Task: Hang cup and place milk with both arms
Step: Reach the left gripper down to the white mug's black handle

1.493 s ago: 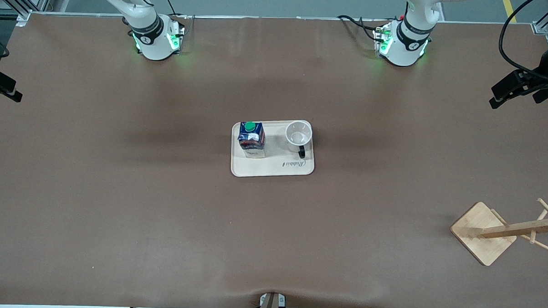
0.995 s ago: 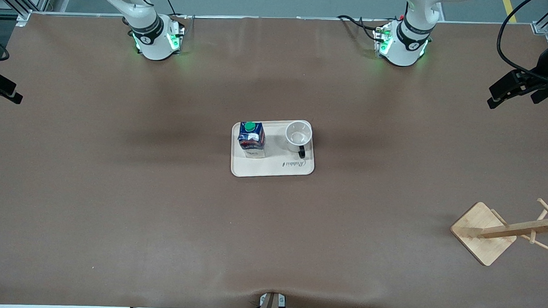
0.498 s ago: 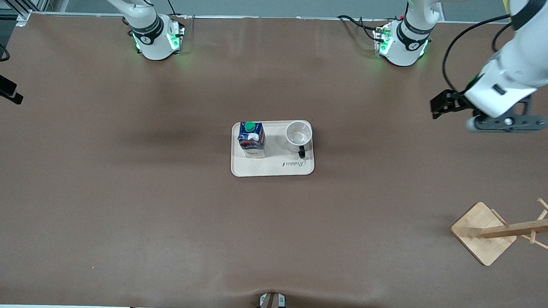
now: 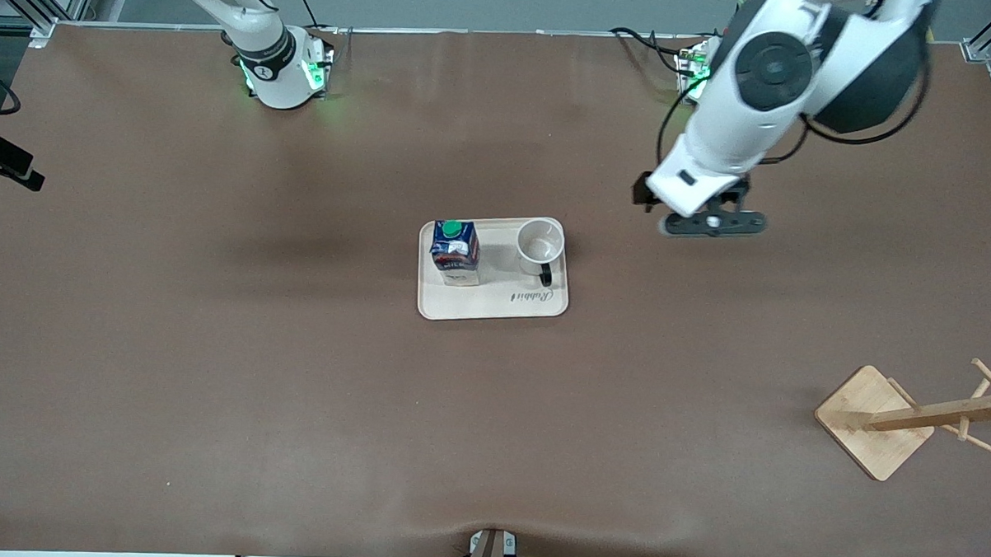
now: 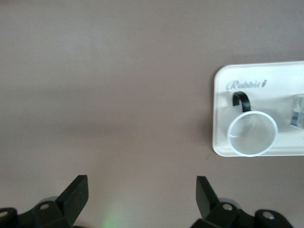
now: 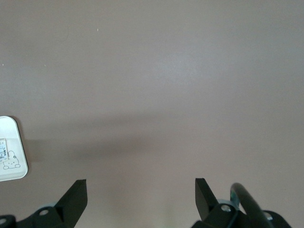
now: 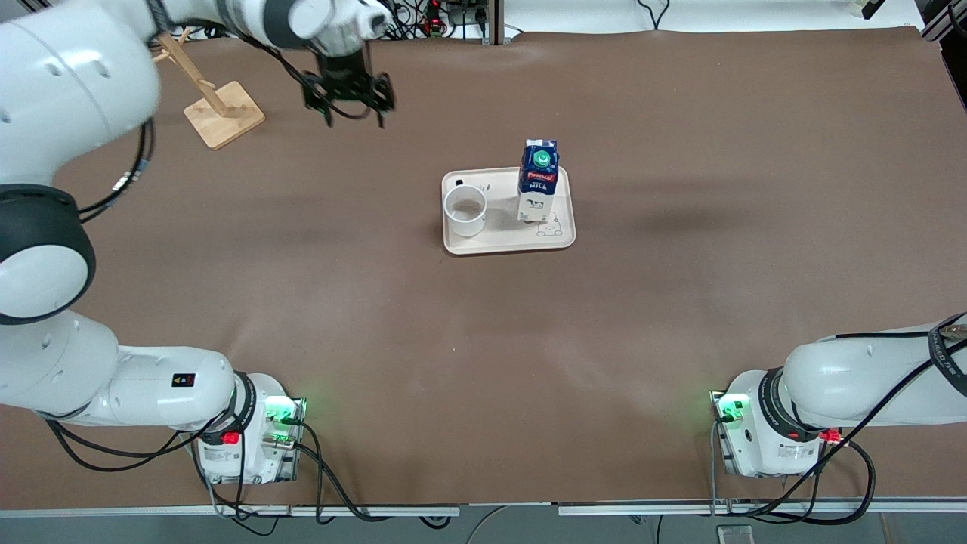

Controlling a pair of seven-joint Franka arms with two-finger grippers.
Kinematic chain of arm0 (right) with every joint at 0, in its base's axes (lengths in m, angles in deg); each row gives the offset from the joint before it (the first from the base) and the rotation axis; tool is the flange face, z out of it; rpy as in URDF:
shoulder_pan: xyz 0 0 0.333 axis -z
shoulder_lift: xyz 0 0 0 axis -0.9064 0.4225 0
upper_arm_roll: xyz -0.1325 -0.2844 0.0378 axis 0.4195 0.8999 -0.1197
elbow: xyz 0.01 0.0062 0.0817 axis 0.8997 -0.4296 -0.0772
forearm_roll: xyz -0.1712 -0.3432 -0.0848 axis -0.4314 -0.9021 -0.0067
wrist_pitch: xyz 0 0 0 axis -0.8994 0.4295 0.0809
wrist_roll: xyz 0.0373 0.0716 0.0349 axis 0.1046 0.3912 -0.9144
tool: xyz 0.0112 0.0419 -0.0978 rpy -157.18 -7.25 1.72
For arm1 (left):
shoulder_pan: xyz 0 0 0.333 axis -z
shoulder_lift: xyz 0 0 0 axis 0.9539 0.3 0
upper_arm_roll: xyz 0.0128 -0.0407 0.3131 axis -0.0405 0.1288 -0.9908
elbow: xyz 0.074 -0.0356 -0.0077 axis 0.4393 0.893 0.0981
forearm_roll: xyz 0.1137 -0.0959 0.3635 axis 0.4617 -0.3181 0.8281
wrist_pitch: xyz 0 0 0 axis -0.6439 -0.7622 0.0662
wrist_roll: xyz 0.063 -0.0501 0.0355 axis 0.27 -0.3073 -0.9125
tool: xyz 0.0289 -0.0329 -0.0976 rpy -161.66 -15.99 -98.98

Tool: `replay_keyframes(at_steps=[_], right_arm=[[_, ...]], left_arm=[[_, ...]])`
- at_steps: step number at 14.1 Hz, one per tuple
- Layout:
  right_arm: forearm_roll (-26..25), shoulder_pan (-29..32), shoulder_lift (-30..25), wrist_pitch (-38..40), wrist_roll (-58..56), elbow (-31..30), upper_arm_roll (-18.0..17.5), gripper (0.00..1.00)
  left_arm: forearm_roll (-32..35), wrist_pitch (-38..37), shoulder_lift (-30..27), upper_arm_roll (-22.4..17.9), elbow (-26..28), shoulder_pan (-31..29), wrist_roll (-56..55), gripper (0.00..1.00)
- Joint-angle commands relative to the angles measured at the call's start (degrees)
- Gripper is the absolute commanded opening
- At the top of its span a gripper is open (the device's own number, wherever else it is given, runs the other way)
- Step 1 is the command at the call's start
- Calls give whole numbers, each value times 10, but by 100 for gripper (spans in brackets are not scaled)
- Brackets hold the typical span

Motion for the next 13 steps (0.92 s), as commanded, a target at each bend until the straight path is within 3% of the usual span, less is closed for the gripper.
replay_keyframes(at_steps=[1,5,9,13], right_arm=[[1,-3,7,4,8,14,1,100],[1,-3,12,3,9,14,0,100],[1,-5,13,3,9,14,1,100],[1,-7,13,3,9,14,0,100]], left_arm=[[9,73,37,10,25,22,-33,100],[68,184,113,10,50,94,-204,100],[117,223,173,10,56,120,-290,100],[132,259,213,10,59,123,-322,85]])
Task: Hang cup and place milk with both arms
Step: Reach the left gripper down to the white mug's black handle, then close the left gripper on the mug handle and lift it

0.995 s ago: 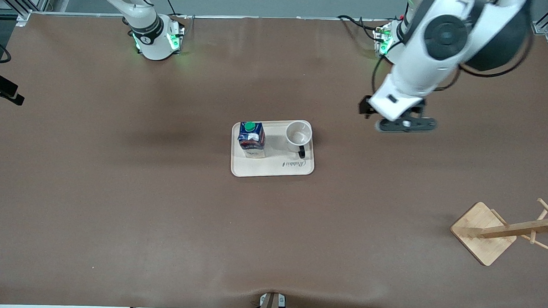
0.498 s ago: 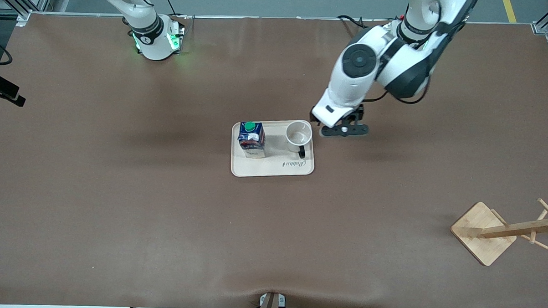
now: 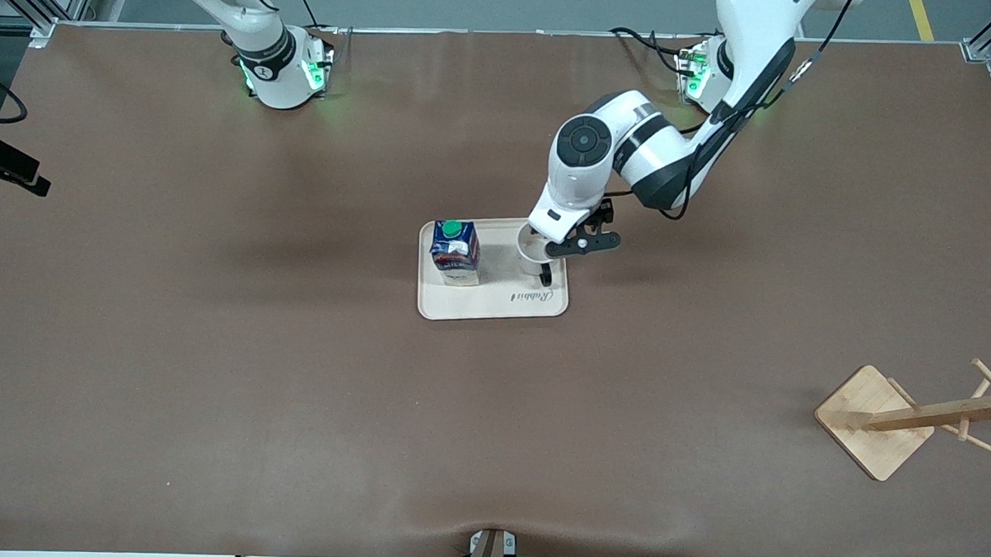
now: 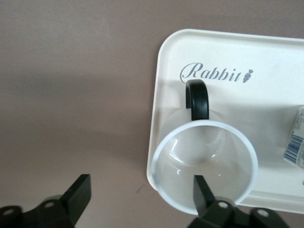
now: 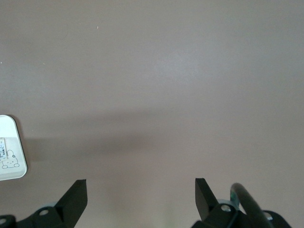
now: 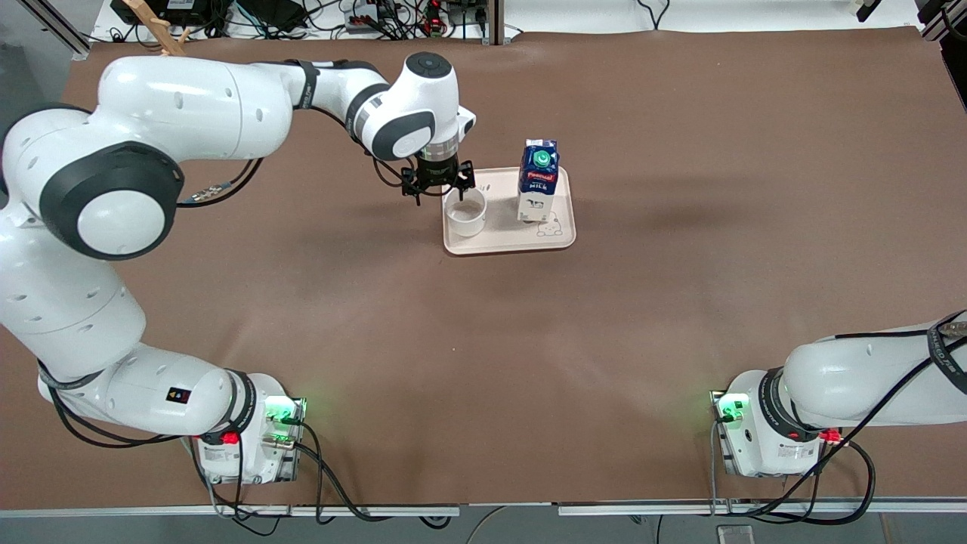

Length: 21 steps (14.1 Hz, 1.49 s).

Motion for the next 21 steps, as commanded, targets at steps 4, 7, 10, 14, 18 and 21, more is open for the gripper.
replay_keyframes(at_steps=[4,7,10,14,18,21], right_arm=[[0,-5,6,4,9,13,2,100],[1,-5,7,5,9,13,2,100],[1,-5,7,5,9,13,1,100],[1,-14,14,5,9,12,1,100],[1,-40,35,3,13,13,1,100],[0,-59,51,-1,14,13,1,100]], left_arm=[[34,48,47,1,2,3,-43,57],[44,63,62,0,-5,4,-43,6],[58,62,61,-1,-9,-1,-40,0],[59,40,25,-1,-14,-8,-36,0],[58,-35,-46,1,-52,-38,-21,0],[55,-47,-99,-5,-55,-61,32,0]])
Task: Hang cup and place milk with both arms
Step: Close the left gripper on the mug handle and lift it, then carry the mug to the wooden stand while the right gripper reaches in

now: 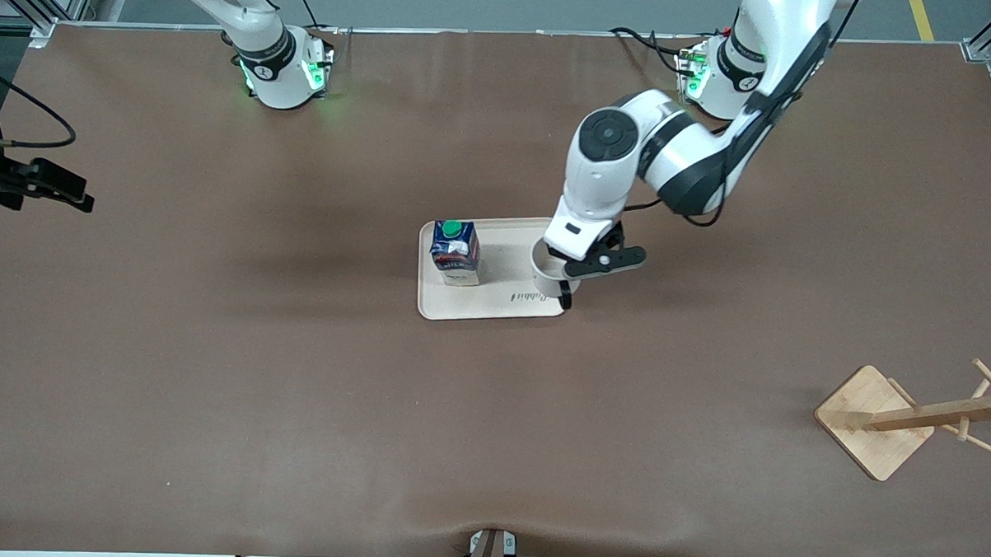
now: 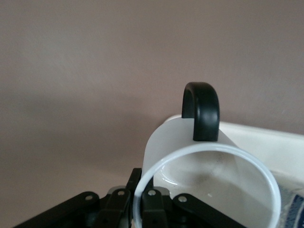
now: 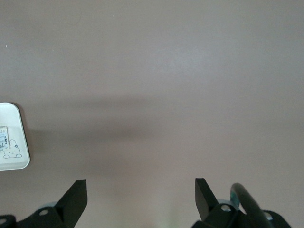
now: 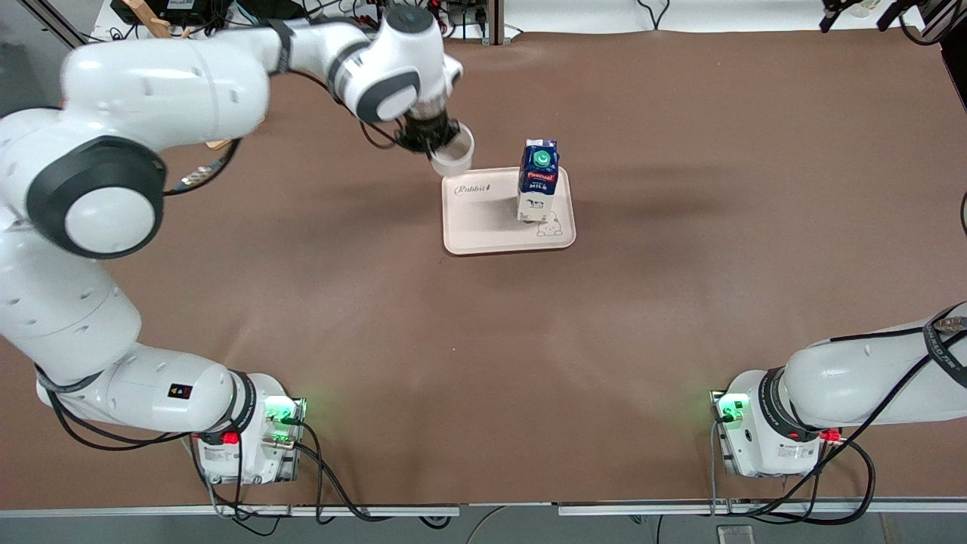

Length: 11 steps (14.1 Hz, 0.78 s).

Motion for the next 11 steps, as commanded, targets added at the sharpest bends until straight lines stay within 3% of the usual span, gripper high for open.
replay_keyframes(at_steps=[1,11], right_arm=[[-2,-19,24,2,11,13,2,100],[1,-59,114,-77,1,26,2,100]], left_arm=[[9,-27,-54,1,3,-44,46,0],[-40,-200,-60,-1,-148,-229,321,0]])
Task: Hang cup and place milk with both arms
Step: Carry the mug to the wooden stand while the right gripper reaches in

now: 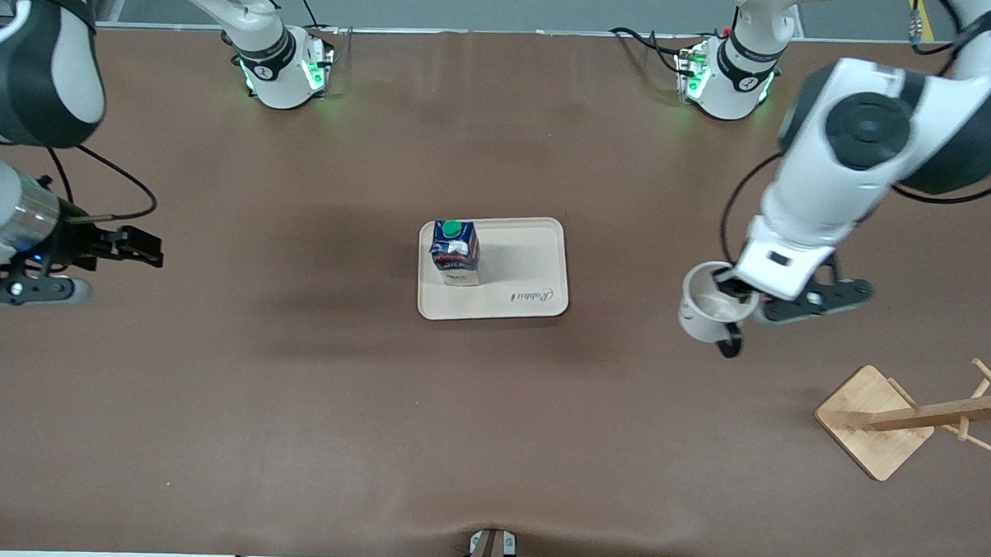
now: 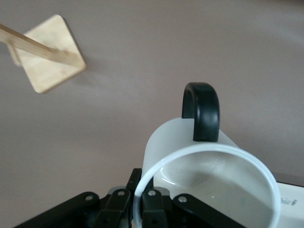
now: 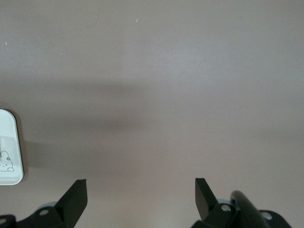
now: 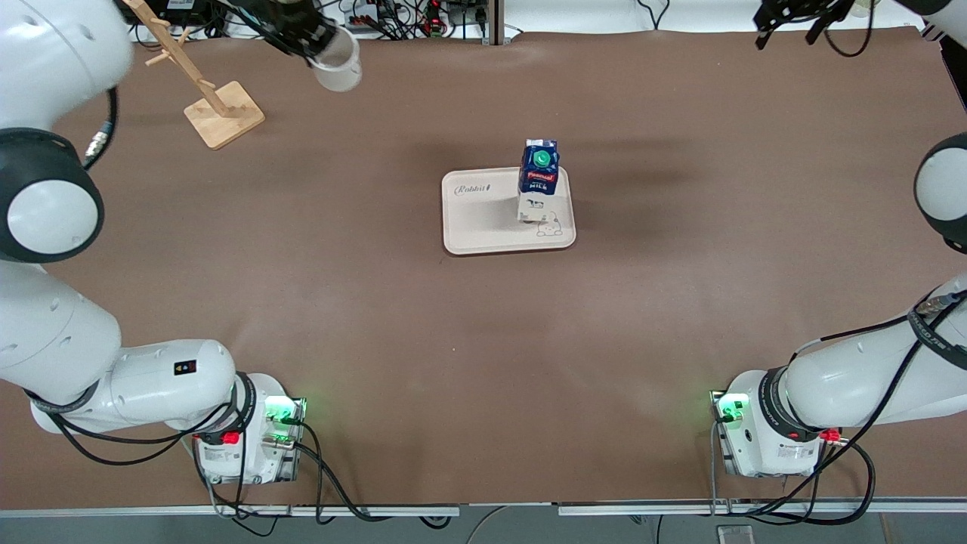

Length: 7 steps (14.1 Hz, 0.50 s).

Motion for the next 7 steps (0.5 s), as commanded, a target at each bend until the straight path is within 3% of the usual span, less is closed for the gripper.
replay_keyframes(at_steps=[1,4,7], right_arm=[[-1,-14,23,-4,-4,17,3,100],[3,-40,33,1,5,-3,2,100],[51,-89,33,5,86,-10,2,100]], left_arm=[[-11,-32,8,3,-29,-47,85,0],[-11,-31,17,4,-44,-117,227,0],[-11,-28,31,3,-66,-151,302,0]])
